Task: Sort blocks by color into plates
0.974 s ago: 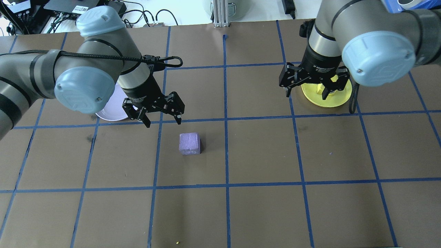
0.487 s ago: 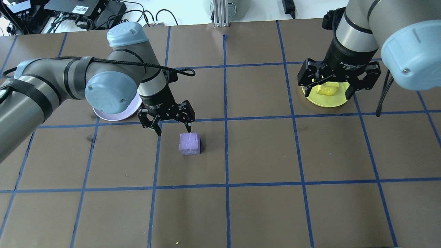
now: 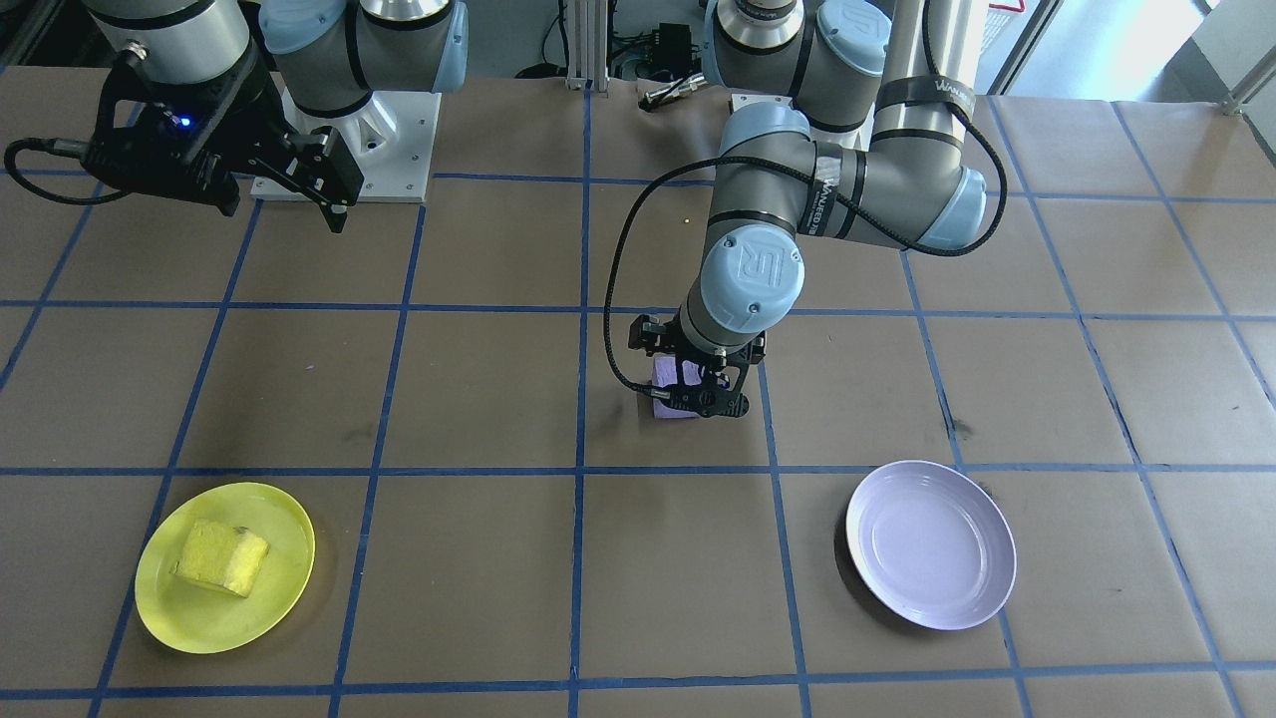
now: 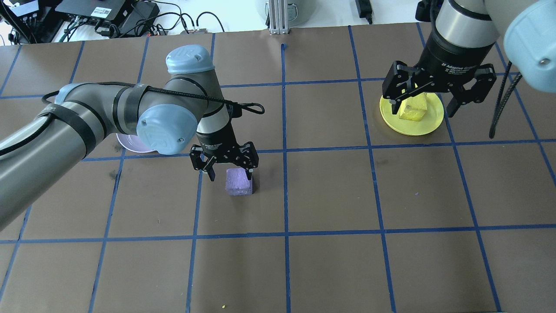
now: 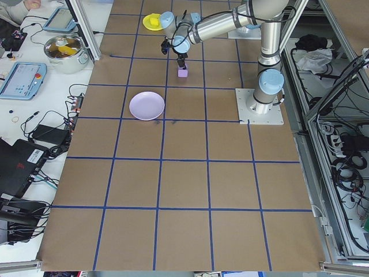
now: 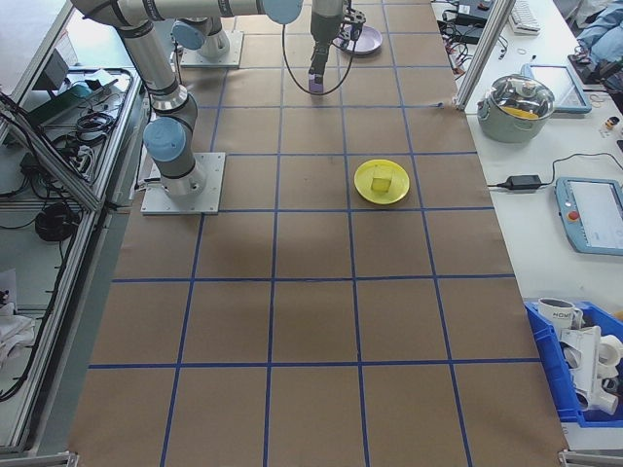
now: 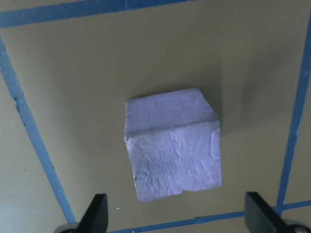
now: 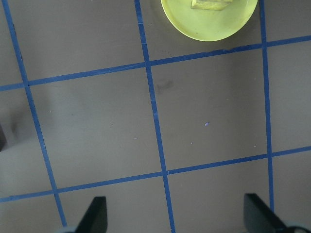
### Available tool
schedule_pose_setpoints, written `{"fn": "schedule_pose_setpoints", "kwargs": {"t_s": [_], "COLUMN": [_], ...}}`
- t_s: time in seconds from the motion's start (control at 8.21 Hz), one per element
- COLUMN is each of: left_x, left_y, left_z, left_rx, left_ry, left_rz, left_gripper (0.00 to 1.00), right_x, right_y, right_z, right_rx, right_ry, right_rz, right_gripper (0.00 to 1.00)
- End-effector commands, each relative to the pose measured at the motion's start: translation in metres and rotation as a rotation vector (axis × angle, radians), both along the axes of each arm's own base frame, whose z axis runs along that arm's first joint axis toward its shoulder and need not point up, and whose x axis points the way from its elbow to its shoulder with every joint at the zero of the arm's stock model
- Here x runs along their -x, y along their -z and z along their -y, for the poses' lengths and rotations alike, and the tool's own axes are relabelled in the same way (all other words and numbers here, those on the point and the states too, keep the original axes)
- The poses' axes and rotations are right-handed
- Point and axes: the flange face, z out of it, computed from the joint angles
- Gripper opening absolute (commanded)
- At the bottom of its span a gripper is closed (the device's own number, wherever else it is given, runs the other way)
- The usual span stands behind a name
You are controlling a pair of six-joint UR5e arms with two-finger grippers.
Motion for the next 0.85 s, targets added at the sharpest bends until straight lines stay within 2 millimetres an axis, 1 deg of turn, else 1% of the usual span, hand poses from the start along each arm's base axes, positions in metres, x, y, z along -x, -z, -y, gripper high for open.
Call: {"fn": "schedule_pose_setpoints", "kwargs": {"t_s": [0.0, 0.24, 0.37, 0.49, 0.61, 0.73], "left_x": [0.002, 0.002, 0.003, 0.003, 0.004, 0.003], "left_y": [0.029, 0.043, 0.049, 0.055, 0.054, 0.048], "left_z": [0.002, 0.005, 0.008, 0.009, 0.010, 0.011], "left_rx": [-0.006, -0.017, -0.019, -0.020, -0.022, -0.012], "left_ry": [0.024, 0.015, -0.006, -0.008, -0.009, -0.008], "left_rz": [0.005, 0.010, 0.011, 0.013, 0.012, 0.013], "left_gripper": [1.00, 1.00, 0.97, 0.54, 0.01, 0.00], "right_x": [-0.001, -0.002, -0.002, -0.002, -0.002, -0.002], "right_y": [0.000, 0.004, 0.006, 0.009, 0.009, 0.009], "right_z": [-0.001, -0.002, -0.002, -0.003, -0.003, -0.003], "right_rx": [-0.003, -0.012, -0.017, -0.022, -0.022, -0.023], "right_ry": [0.000, -0.001, -0.001, -0.001, -0.002, -0.002], "right_rz": [0.008, 0.011, 0.011, 0.010, 0.010, 0.011], "right_gripper": [1.00, 1.00, 1.00, 1.00, 1.00, 1.00]}}
